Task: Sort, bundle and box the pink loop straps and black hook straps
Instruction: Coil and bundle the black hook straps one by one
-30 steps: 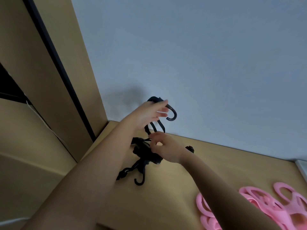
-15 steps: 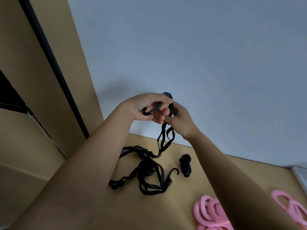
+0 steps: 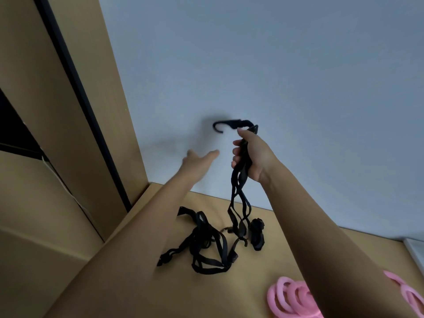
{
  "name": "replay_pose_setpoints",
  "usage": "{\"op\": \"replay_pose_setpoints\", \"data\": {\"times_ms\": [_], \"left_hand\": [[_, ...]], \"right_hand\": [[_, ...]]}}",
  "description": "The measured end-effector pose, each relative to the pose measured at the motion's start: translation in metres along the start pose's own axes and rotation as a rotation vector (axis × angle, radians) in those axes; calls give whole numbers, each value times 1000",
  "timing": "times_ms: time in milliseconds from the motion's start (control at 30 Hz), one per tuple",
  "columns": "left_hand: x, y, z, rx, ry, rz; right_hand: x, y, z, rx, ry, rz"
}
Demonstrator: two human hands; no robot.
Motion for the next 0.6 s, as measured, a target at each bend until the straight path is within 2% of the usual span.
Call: {"op": "replay_pose_setpoints", "data": {"times_ms": [133,200,300,433,600], "left_hand": [[2,23,22,559,79,204],[1,27,27,631,109,184],[4,26,21,497,182,70],[28,20,1,250,300,-334],[45,13,-14,-78,315,-312]], "right_hand": [[10,4,-1,-23,-113,-194],[12,1,0,-24,-176,-329],[9,-12,-2,-38,-257,-385],[7,-33,-1,-52,-313,-544],[5,-54,-1,-37,-313,-1035]]}}
Point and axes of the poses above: each hand's wrist, its own z-axis away from the middle knuckle, its own y-axis out of the palm, x = y × z, the point moved 2 cm from there along -z, towards the middle knuckle, and after that the axes turned 10 degrees about z, right-handed, at the moved point
